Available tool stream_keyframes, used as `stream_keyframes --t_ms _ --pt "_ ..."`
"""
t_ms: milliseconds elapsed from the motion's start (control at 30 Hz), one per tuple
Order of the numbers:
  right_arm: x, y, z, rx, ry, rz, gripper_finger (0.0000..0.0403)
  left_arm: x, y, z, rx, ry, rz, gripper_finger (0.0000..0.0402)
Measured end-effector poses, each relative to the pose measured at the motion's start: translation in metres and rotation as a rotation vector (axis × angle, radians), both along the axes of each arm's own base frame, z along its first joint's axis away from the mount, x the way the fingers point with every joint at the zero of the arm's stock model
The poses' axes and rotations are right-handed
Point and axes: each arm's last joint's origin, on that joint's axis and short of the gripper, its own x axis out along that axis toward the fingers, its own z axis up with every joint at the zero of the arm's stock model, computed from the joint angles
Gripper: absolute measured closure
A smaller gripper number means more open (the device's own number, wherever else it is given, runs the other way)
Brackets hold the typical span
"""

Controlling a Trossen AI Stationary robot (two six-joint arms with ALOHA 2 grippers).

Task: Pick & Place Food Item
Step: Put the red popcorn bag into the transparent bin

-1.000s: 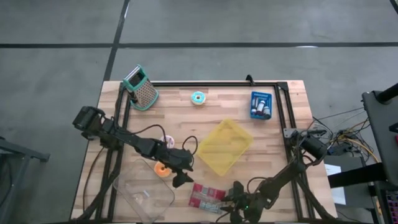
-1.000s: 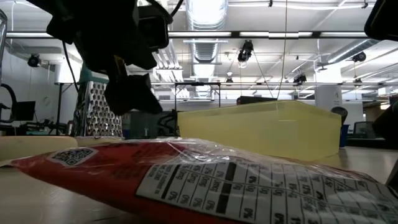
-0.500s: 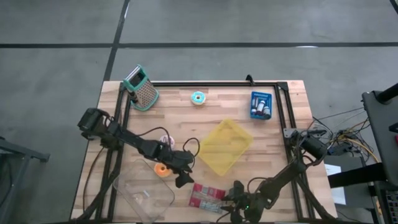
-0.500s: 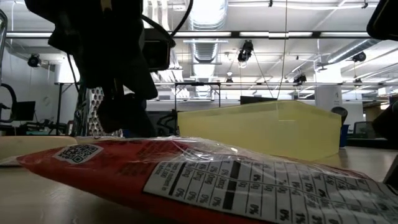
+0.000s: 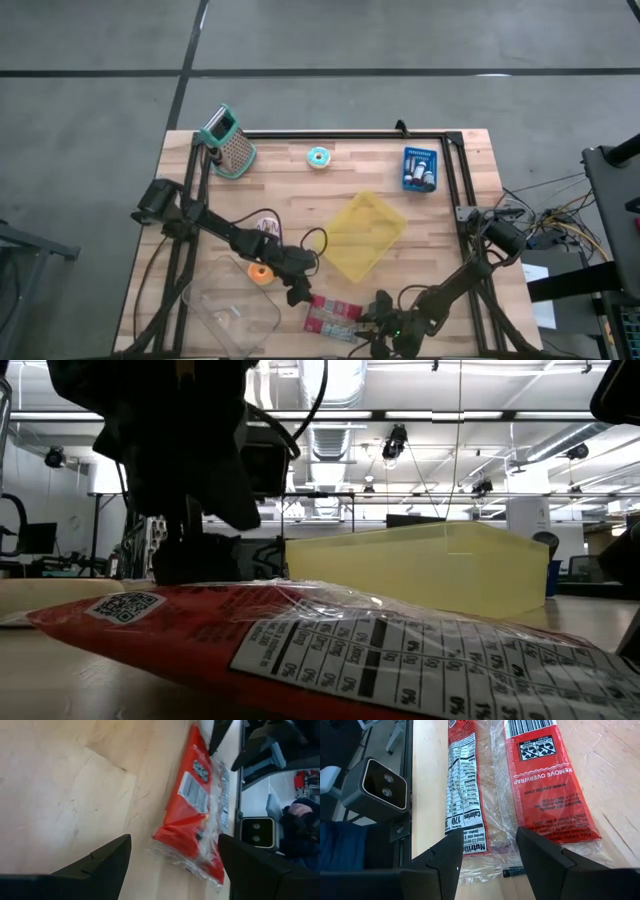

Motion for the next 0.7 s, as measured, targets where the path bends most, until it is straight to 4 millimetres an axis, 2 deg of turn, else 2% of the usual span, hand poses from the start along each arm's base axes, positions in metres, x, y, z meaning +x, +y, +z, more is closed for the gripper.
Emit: stream_keyframes --t_ms 267,700 --pt "0.0 0.0 0.0 0.001 -0.001 0.0 0.0216 0.009 -0.004 -0.015 -0.02 0.049 0.003 0.0099" --pt "0.0 0.0 0.0 -0.007 -0.001 0.004 0.0216 0.029 -0.025 -0.013 -0.04 0.004 -0.116 0.0099"
